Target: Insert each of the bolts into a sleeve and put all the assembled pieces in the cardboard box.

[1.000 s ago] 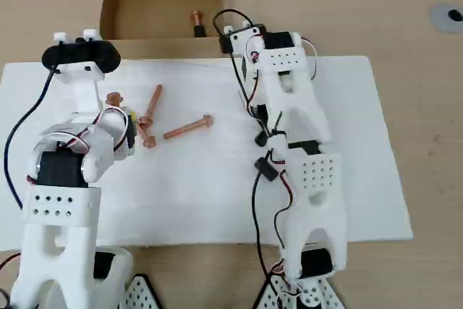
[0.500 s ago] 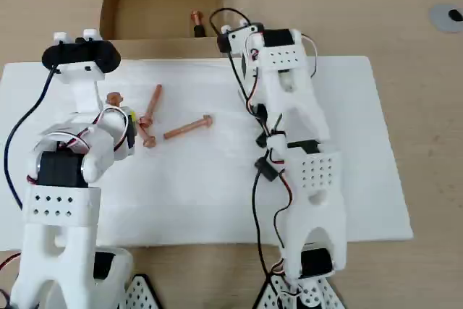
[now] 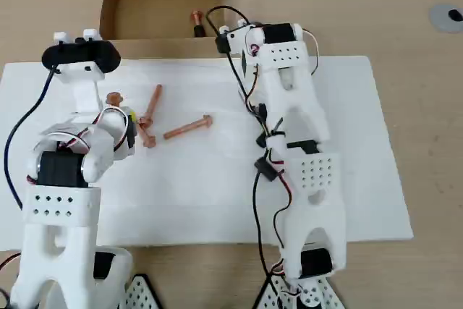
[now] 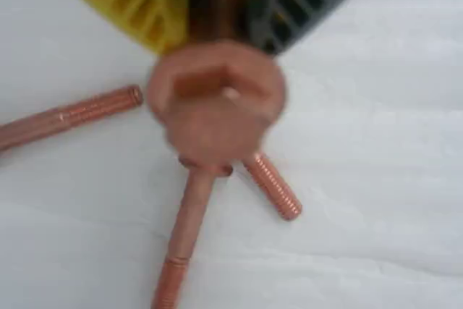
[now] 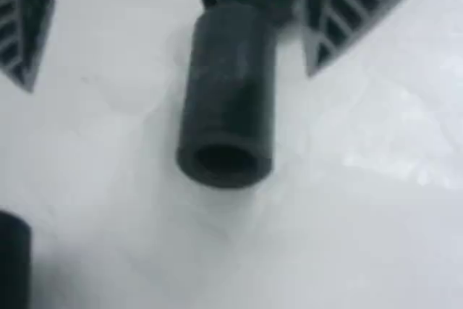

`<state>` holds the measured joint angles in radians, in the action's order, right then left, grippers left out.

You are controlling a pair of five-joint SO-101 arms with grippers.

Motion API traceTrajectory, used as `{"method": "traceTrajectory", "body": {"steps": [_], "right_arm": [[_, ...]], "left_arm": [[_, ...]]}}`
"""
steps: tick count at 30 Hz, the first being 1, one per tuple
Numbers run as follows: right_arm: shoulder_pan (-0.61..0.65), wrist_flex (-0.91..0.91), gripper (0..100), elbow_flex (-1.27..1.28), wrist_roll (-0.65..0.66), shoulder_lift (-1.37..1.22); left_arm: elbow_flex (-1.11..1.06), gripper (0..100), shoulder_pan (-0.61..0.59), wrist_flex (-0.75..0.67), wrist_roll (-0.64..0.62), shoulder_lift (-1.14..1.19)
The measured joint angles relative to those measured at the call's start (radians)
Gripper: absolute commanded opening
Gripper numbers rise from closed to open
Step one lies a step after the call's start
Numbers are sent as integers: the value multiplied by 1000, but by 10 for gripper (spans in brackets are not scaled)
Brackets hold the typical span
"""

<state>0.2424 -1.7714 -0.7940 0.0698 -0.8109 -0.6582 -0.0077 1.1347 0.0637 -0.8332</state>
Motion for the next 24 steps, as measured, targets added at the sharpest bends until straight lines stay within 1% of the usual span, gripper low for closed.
{"method": "traceTrajectory", "body": {"steps": [12, 14, 20, 24], "right_arm": [[0, 0, 277, 29, 0, -66], [2, 0, 251, 28, 2, -69], [-8, 18, 112, 20, 2, -86], [-9, 21, 44, 18, 2, -87]], "left_arm": [[0, 9, 0, 0, 0, 0], [0, 9, 0, 0, 0, 0], [-17, 9, 0, 0, 0, 0], [-18, 9, 0, 0, 0, 0]]}}
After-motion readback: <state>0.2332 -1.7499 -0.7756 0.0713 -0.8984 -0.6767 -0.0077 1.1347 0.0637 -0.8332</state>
